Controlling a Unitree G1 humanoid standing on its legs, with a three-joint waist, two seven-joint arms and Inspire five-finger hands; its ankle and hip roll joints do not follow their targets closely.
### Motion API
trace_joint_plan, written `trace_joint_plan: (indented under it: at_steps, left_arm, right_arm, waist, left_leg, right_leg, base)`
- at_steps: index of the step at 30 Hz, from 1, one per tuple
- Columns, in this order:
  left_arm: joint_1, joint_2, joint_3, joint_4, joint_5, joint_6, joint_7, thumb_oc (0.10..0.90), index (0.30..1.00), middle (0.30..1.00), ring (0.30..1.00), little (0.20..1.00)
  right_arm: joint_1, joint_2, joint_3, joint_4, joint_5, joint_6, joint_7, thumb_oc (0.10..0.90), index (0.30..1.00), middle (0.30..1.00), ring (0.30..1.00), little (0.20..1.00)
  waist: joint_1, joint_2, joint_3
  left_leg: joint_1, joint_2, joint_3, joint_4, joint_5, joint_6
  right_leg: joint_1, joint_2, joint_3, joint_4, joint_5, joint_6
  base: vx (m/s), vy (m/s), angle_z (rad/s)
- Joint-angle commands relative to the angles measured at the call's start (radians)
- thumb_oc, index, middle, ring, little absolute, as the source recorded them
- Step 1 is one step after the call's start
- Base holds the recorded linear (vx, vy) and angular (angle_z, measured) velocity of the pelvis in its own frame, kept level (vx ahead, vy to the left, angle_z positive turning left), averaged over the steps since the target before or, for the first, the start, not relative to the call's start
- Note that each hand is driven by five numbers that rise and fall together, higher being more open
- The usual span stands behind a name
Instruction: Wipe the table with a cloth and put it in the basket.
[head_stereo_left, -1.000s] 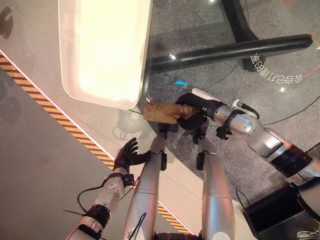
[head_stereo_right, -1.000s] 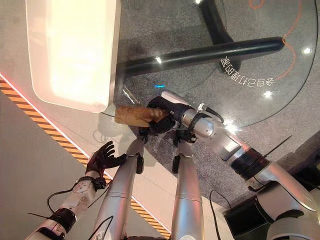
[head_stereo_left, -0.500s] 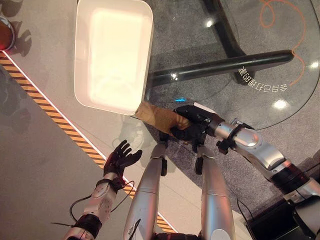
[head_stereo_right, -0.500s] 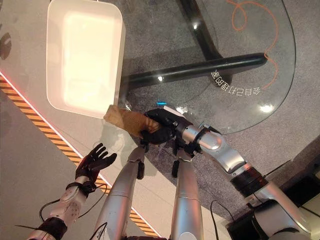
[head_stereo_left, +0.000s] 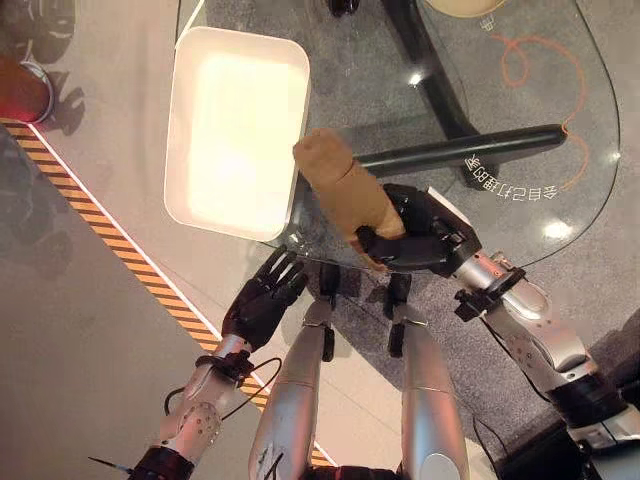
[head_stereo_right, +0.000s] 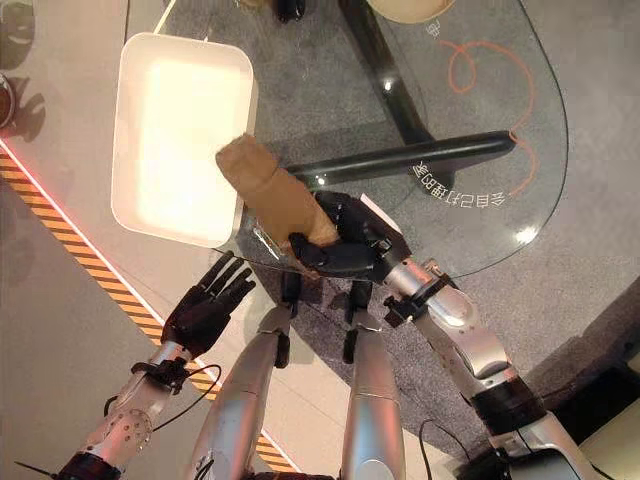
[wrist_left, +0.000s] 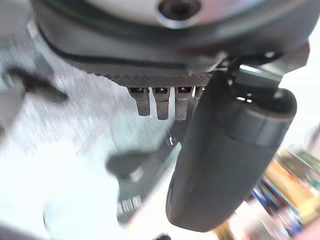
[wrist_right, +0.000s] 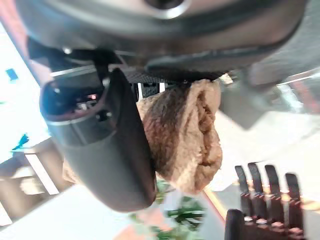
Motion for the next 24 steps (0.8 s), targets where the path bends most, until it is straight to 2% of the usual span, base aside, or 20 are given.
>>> trace_joint_plan:
  at_steps: [1, 3, 8, 16, 20, 24]
  left_arm:
    - [0.101, 0.023, 0.003, -0.167, -0.084, 0.0, -0.154, 0.8, 0.9, 0.9, 0.9, 0.9]
    - [0.095, 0.021, 0.009, -0.197, -0.15, 0.006, -0.195, 0.8, 0.9, 0.9, 0.9, 0.9]
    - [0.058, 0.034, 0.025, -0.246, -0.215, 0.015, -0.157, 0.8, 0.9, 0.9, 0.9, 0.9]
    - [-0.008, 0.019, 0.0, -0.307, -0.339, 0.068, -0.235, 0.8, 0.9, 0.9, 0.9, 0.9]
    - [-0.09, 0.028, -0.041, -0.33, -0.372, 0.036, -0.242, 0.8, 0.9, 0.9, 0.9, 0.9]
    - [-0.166, 0.044, -0.072, -0.347, -0.335, 0.01, -0.202, 0.8, 0.9, 0.9, 0.9, 0.9]
  right_arm:
    - [-0.042, 0.032, -0.056, -0.25, 0.078, -0.2, 0.102, 0.1, 0.3, 0.3, 0.3, 0.2]
    - [-0.034, 0.036, -0.068, -0.255, 0.062, -0.222, 0.084, 0.1, 0.3, 0.3, 0.3, 0.2]
    - [-0.009, 0.042, -0.089, -0.268, 0.068, -0.259, 0.056, 0.1, 0.3, 0.3, 0.3, 0.2]
    - [-0.01, 0.064, -0.026, -0.279, 0.096, -0.229, 0.108, 0.1, 0.3, 0.3, 0.3, 0.2]
    - [-0.052, 0.068, 0.028, -0.266, 0.081, -0.21, 0.099, 0.1, 0.3, 0.3, 0.3, 0.2]
    - [-0.084, 0.06, 0.066, -0.26, 0.08, -0.192, 0.087, 0.1, 0.3, 0.3, 0.3, 0.2]
  waist:
    - [-0.008, 0.028, -0.021]
    - [-0.014, 0.025, -0.021]
    - [-0.029, 0.012, -0.021]
    - [-0.037, -0.001, -0.021]
    - [-0.043, -0.009, -0.021]
    - [-0.049, -0.015, -0.021]
  left_leg:
    - [0.06, -0.035, 0.03, 0.063, -0.14, 0.029]
    - [0.063, -0.033, 0.037, 0.064, -0.143, 0.029]
    - [0.058, -0.026, 0.049, 0.069, -0.144, 0.029]
    - [0.043, -0.024, 0.055, 0.063, -0.133, 0.03]
    - [0.035, -0.023, 0.058, 0.059, -0.128, 0.029]
    - [0.03, -0.023, 0.06, 0.061, -0.125, 0.027]
  right_leg:
    - [0.073, 0.066, -0.002, -0.071, 0.009, 0.006]
    - [0.075, 0.069, 0.002, -0.072, 0.01, 0.006]
    - [0.068, 0.077, 0.016, -0.066, 0.013, 0.007]
    - [0.053, 0.085, 0.034, -0.073, 0.023, 0.007]
    - [0.044, 0.089, 0.04, -0.075, 0.029, 0.01]
    - [0.039, 0.092, 0.049, -0.075, 0.032, 0.012]
  base:
    - [0.0, 0.0, 0.0]
    - [0.0, -0.017, -0.02]
    - [-0.01, -0.033, -0.03]
    - [-0.01, -0.015, -0.07]
    - [0.0, -0.001, -0.01]
    - [0.0, 0.0, 0.0]
